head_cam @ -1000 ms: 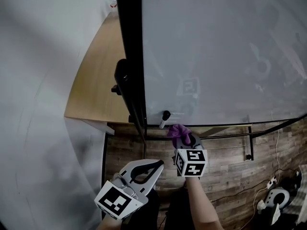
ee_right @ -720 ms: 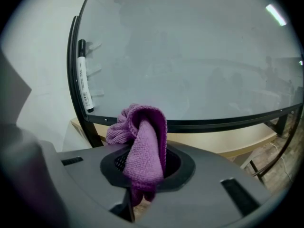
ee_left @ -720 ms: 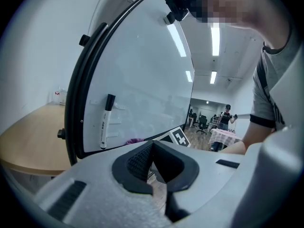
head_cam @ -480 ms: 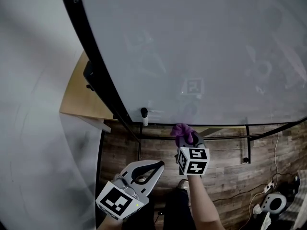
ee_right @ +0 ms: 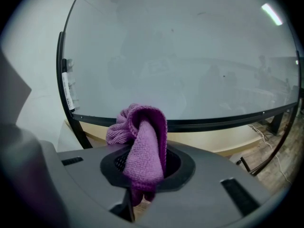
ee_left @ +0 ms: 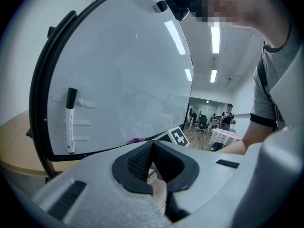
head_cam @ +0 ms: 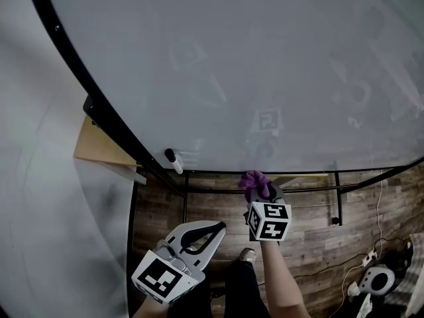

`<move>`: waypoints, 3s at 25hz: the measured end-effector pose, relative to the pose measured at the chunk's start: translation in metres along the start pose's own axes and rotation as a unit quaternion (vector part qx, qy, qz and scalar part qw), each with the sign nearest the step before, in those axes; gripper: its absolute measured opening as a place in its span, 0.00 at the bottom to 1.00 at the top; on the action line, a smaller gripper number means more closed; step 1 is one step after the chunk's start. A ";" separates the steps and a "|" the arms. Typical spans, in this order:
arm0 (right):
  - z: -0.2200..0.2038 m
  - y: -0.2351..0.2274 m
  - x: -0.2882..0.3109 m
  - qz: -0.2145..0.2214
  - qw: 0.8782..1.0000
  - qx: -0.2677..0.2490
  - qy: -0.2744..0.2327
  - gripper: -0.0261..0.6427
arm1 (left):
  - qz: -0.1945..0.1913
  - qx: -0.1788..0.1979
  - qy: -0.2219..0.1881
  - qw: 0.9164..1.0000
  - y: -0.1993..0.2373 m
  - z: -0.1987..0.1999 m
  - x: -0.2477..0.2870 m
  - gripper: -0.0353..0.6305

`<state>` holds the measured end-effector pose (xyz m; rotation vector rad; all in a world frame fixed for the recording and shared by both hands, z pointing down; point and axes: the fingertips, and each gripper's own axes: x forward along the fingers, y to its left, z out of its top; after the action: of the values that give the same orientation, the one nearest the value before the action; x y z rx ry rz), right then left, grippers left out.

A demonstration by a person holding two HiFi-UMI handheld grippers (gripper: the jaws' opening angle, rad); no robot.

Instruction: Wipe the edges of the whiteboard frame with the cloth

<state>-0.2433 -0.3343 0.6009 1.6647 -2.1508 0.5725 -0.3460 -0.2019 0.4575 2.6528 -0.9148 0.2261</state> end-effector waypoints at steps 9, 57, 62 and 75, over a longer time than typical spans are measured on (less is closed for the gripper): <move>-0.001 -0.057 -0.013 -0.014 1.000 0.012 0.000 0.13 | -0.004 0.006 0.000 1.000 -0.030 0.005 0.036 0.08; 0.000 -0.151 -0.041 -0.048 0.998 0.029 0.015 0.13 | -0.017 0.030 -0.034 0.999 -0.082 0.033 0.095 0.08; 0.001 -0.151 -0.043 -0.051 0.998 0.034 0.015 0.13 | -0.025 0.032 -0.029 0.999 -0.084 0.034 0.095 0.08; 0.000 -0.163 -0.042 0.001 1.000 0.010 0.015 0.13 | 0.012 0.025 -0.036 0.999 -0.110 0.037 0.136 0.08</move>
<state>-0.0752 -0.3363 0.5954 1.6534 -2.1324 0.6192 -0.1700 -0.2107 0.4294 2.7124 -0.9771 0.1632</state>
